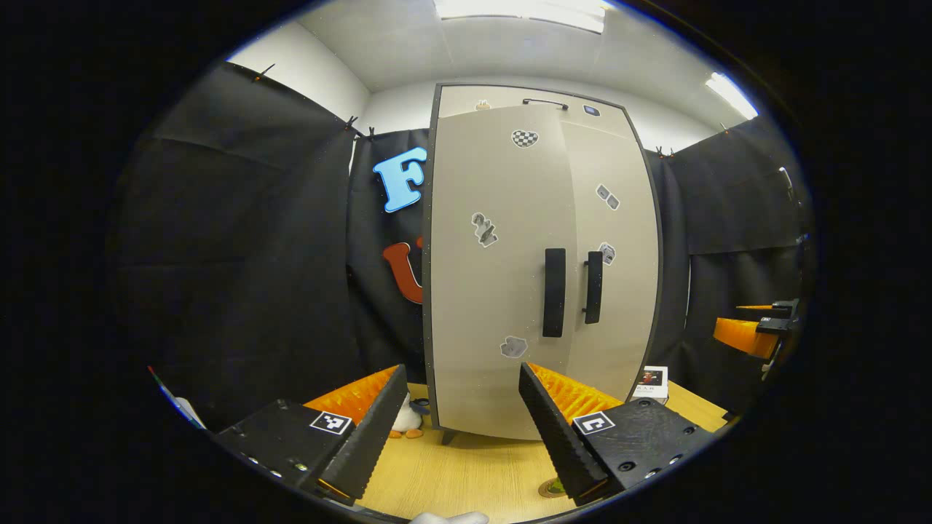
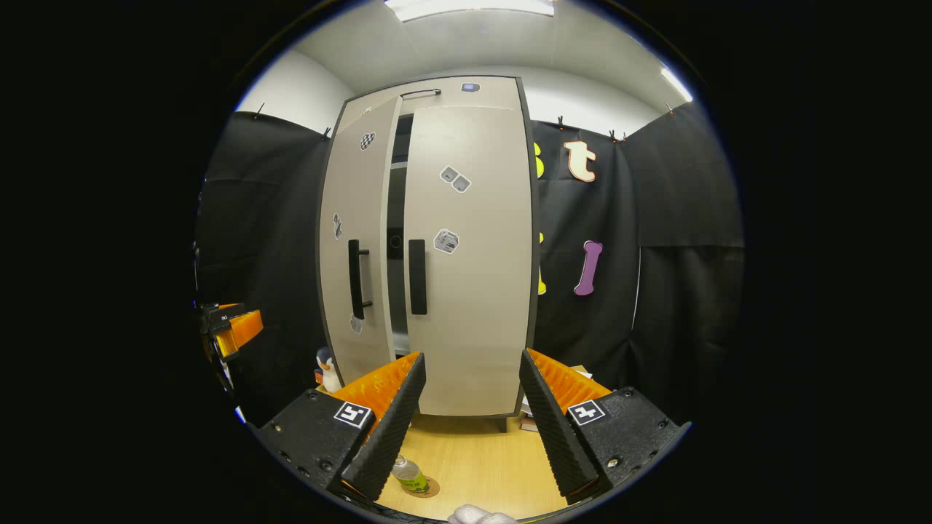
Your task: Grasp the bottle in the cabinet with the left hand and place it on the coaster, then close the right door with the right hand and the left door with the left hand.
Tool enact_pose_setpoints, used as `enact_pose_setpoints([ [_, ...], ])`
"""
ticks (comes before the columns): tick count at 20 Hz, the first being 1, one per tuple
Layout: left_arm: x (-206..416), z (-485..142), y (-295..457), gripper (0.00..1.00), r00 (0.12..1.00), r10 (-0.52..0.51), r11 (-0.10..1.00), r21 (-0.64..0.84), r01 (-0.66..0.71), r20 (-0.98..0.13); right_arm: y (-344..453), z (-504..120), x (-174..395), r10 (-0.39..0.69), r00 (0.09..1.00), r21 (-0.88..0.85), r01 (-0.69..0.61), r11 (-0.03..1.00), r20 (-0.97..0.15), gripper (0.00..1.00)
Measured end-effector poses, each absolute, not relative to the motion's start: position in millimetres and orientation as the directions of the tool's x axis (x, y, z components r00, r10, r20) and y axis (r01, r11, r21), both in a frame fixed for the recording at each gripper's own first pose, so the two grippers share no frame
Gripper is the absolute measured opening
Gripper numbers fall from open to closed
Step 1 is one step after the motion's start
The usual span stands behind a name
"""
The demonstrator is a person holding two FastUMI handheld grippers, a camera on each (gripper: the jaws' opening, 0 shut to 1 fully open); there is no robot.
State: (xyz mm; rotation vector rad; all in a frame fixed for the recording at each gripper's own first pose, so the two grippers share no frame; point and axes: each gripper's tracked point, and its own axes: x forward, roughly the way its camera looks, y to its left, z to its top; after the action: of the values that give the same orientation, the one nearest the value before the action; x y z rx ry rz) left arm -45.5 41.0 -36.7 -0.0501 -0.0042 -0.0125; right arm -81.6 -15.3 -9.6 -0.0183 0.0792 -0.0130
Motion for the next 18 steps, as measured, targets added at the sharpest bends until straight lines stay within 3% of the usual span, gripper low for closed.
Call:
enact_pose_setpoints([
  [15,-32,-32,22,0.94,0.999,-0.042,0.999,-0.031,0.042,0.001,-23,-5,-79,-0.036,0.997,-0.025,0.034,0.999,-0.062,0.81],
  [16,-31,-32,22,0.99,0.999,-0.039,0.999,-0.029,0.039,0.001,-22,-6,-80,-0.03,0.998,-0.023,0.029,0.999,-0.062,0.81],
  [18,-32,-32,21,0.94,0.999,-0.036,0.999,-0.029,0.036,0.001,-20,-5,-79,-0.024,0.998,-0.023,0.023,0.999,-0.061,0.81],
])
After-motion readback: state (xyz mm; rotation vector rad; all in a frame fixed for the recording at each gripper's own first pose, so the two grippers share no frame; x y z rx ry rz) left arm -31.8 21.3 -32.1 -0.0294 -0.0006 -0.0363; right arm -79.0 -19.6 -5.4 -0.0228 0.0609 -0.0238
